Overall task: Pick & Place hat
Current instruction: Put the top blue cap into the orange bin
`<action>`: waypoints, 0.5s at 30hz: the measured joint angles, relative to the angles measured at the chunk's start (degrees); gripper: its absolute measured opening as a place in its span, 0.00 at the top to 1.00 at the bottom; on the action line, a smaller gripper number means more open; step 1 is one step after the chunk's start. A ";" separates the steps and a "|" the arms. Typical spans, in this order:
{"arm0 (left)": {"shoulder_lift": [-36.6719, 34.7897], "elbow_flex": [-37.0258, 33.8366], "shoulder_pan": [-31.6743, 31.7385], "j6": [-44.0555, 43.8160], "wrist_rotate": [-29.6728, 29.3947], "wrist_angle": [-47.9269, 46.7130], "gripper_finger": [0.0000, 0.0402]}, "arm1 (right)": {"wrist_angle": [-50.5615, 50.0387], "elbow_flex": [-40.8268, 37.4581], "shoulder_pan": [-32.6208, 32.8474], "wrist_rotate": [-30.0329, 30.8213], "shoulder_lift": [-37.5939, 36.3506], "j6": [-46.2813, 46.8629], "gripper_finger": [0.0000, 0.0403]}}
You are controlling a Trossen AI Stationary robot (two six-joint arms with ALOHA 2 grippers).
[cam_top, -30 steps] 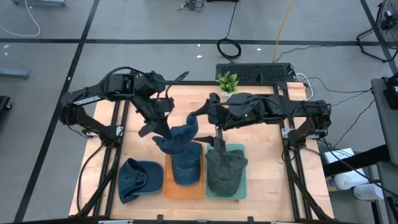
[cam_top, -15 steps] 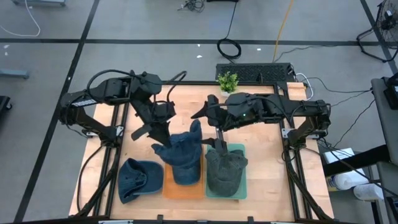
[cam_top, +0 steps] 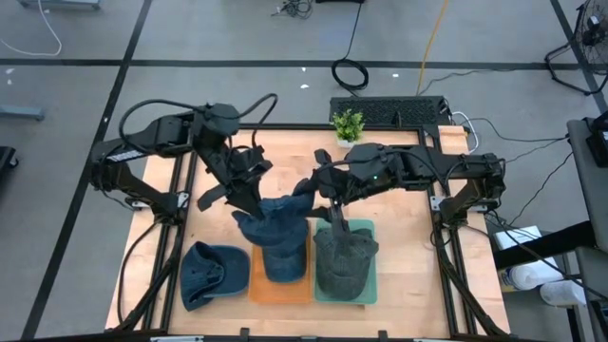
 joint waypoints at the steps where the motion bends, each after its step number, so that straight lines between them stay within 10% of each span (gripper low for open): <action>1: 0.00 0.54 0.00 0.22 0.00 0.03 0.99 | 0.19 0.00 0.04 -0.01 0.00 -0.02 0.59; 6: -0.02 2.50 0.00 0.66 -1.50 0.08 0.97 | 2.00 0.00 0.04 -0.42 0.00 -1.60 0.95; 15: 0.00 3.33 0.66 3.36 -1.29 -0.44 0.96 | 3.91 0.00 0.74 -4.70 -0.01 -3.77 1.00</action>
